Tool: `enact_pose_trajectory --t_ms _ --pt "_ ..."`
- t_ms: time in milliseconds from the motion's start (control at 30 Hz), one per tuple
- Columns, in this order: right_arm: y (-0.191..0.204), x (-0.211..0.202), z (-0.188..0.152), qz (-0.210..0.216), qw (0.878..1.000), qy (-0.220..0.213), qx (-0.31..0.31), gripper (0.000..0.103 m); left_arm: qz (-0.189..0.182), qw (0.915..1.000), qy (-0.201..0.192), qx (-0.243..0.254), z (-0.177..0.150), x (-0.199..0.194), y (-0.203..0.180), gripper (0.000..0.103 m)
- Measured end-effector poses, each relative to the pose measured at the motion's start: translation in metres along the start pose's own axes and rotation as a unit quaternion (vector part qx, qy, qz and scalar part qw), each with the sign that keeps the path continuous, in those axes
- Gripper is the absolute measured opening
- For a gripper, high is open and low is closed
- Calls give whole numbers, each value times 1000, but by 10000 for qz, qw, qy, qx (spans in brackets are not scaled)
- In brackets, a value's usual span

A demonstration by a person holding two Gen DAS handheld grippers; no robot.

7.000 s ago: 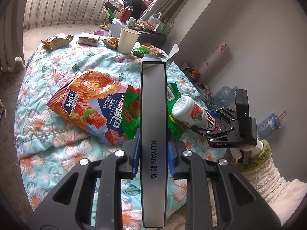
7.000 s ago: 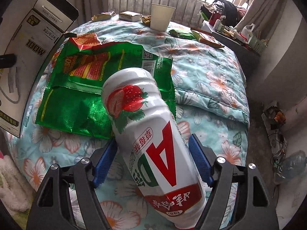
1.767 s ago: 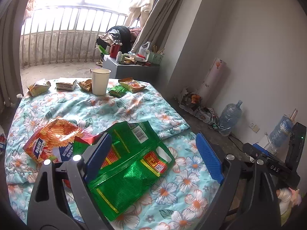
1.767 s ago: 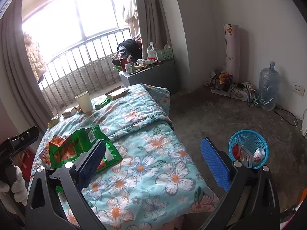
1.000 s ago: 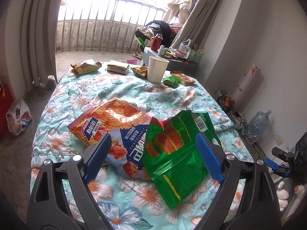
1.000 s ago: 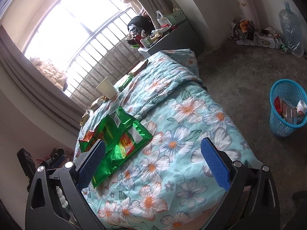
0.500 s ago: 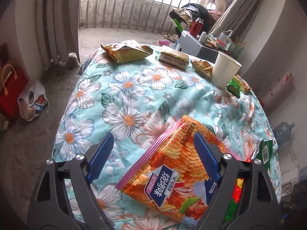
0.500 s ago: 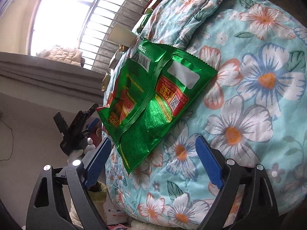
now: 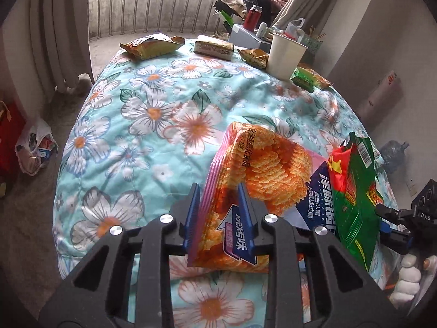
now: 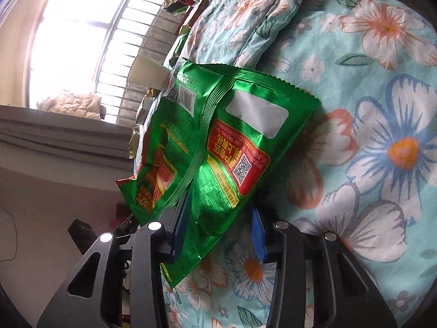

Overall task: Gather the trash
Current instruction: 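Grasp the orange chip bag with the left tool while the right tool grasps the green bag, then lift both snack bags off the bed and carry them toward the blue wastebasket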

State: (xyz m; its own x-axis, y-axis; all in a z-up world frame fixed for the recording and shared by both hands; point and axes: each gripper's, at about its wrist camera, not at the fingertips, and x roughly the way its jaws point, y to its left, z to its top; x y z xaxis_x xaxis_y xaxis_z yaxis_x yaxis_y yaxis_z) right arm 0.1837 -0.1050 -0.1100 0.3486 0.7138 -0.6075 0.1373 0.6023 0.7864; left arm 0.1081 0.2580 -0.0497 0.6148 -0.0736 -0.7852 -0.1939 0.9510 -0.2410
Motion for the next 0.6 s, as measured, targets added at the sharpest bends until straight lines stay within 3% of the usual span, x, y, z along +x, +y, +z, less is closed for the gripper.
enact_pose_trajectory --t_ms 133,300,400,467,567,600 --pt "-11 -11 4 125 9998 -104 86 17 -18 9999 66 107 -22 -13 -11 24" --pt "-17 -48 12 142 9986 -502 -40 12 -176 9994 285 73 -53 -30 -21 23" --pt "-24 -72 15 75 9973 -721 -148 11 -507 9965 644 139 -76 -41 -36 24" --pt "-31 -88 18 -4 9964 -816 -234 11 -801 9914 1001 278 -92 -46 -49 30" --pt "-42 -107 20 -104 9955 -901 -289 11 -1406 9757 1598 522 -110 -54 -64 45" --pt "-46 -112 20 -121 9954 -902 -303 11 -1600 9711 1674 575 -111 -60 -67 46"
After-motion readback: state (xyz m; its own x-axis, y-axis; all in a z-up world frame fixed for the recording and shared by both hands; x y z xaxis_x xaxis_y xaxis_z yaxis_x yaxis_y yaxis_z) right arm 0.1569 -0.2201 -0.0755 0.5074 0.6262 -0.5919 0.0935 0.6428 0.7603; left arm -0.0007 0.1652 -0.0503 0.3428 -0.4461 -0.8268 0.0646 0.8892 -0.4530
